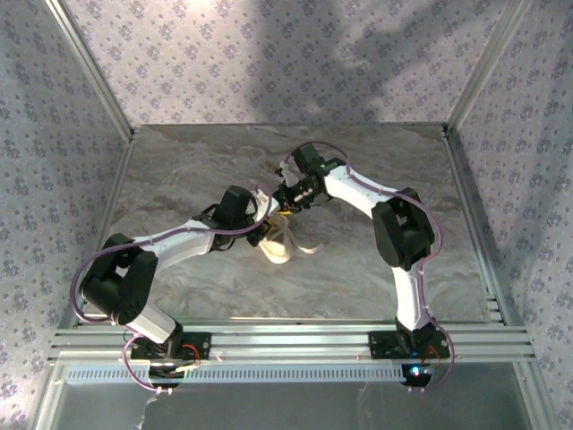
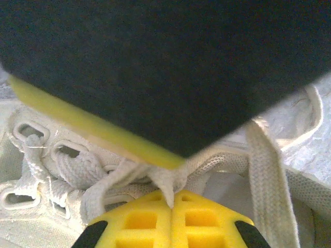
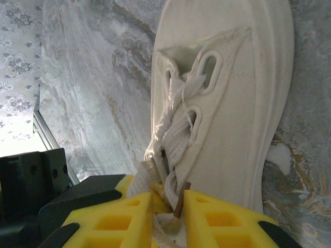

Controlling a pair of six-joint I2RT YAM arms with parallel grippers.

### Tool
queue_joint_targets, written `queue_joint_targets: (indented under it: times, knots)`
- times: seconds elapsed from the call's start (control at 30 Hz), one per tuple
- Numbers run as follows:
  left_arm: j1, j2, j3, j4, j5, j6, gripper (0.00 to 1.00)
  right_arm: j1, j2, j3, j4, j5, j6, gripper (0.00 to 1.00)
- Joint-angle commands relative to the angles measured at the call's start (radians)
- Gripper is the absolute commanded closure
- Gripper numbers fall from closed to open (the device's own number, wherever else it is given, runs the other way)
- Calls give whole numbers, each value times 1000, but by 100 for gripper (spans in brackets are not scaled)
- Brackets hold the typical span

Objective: Tie the shoes

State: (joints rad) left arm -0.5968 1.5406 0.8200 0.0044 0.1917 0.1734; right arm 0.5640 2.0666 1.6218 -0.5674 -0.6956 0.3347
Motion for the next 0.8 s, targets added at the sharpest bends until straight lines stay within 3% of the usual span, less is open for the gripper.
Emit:
queue_joint_targets:
  times: [0.0,0.17,0.33,0.4,0.77]
  knots:
    - [7,-16,-26,4,-91,-17,100,12,-59,-12,-61,-28,-24,79]
    - [6,-43,-61,39,-106,-26,100,35,-103,-50,-43,-29,-4,79]
    - [5,-58,-97,81,-110,-33,100,31,-139,-82,7,12,36,63]
    - [3,-62,-107,97,-110,-33,100,21,-136,-81,15,25,46,61]
    - [-11,-62,-131,133,-110,-28,100,8,-77,-44,33,13,70,63]
